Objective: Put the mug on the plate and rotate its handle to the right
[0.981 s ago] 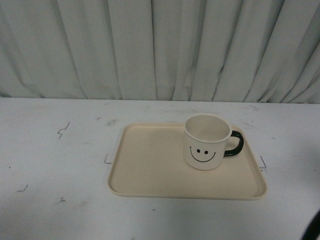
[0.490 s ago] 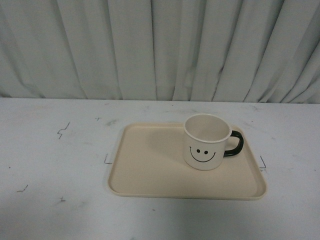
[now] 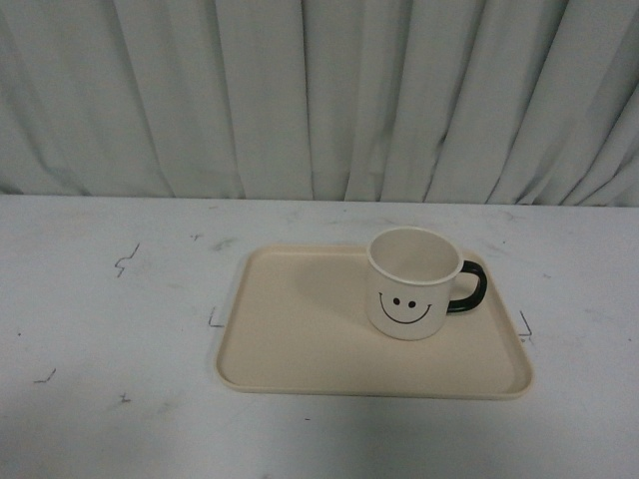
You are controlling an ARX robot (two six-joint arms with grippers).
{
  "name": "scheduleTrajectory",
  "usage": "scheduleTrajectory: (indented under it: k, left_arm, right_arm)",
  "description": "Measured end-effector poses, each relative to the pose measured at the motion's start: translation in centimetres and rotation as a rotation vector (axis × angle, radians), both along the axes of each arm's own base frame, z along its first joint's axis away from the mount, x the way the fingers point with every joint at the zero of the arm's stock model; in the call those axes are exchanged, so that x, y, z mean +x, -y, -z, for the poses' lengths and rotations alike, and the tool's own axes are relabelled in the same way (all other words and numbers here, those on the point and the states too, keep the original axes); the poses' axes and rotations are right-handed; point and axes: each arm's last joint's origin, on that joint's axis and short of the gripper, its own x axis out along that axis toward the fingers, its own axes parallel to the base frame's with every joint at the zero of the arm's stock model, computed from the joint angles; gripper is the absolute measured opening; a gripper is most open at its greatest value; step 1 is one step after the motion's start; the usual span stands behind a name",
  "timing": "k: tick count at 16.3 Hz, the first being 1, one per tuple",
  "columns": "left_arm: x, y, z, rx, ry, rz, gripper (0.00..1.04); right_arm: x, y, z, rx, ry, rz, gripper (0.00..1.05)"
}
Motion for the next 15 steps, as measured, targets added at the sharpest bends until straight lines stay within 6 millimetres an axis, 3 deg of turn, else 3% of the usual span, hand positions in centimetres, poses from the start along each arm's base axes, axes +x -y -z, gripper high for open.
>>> scheduleTrajectory:
  k: [15]
  left_arm:
    - [0.0,0.0,0.0,0.0,0.0,0.0,0.98]
  right_arm:
    - [-1.9,0.0,-0.1,0.0,0.004,0.0,0.02]
